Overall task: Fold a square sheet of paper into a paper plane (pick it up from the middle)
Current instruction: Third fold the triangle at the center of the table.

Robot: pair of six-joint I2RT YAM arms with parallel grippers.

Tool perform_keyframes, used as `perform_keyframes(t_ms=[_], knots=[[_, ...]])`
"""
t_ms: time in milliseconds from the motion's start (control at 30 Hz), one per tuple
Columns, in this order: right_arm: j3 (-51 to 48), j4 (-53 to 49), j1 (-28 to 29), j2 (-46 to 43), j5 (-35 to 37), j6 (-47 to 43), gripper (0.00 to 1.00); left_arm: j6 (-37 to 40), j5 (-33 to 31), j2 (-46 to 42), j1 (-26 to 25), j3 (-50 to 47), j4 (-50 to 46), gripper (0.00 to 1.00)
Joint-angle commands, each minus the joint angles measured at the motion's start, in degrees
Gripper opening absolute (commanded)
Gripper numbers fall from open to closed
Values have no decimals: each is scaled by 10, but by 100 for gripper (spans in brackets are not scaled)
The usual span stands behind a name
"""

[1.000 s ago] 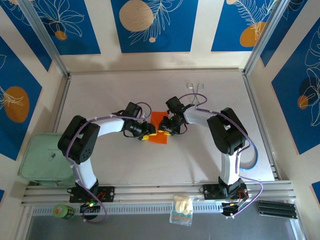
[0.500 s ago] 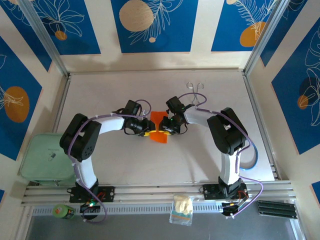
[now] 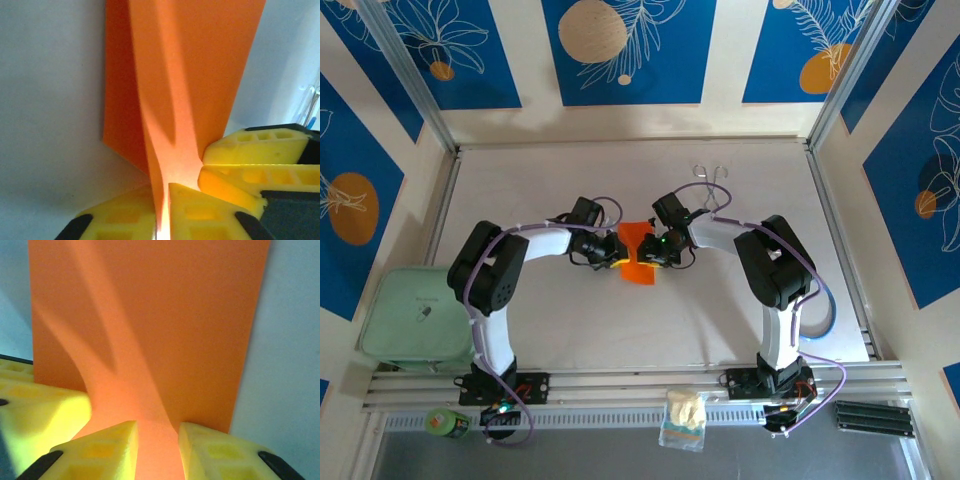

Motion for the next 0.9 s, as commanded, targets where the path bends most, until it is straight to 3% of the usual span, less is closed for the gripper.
perform_keyframes(t_ms=[0,100,233,400,533,667,867], knots=[[-11,-6,-1,-13,44,-48,31,-6,-8,-1,7,4,-8,8],[-19,17,0,-47,53,-70,36,-16,-12,-10,7,-4,-1,4],[-56,74,11,-105,89,-97,52,-42,-14,-24,8,-17,18,2],[-124,163,51,-166,166,-173,63,-90,-12,-44,8,-34,56,0],[-173,239,83,-191,209,-243,67,-121,-11,-59,8,-42,72,1],[-217,311,104,-200,192,-322,73,-141,-10,-72,8,-46,75,1],[-283,428,144,-196,209,-432,76,-148,-9,-76,8,-43,74,1]])
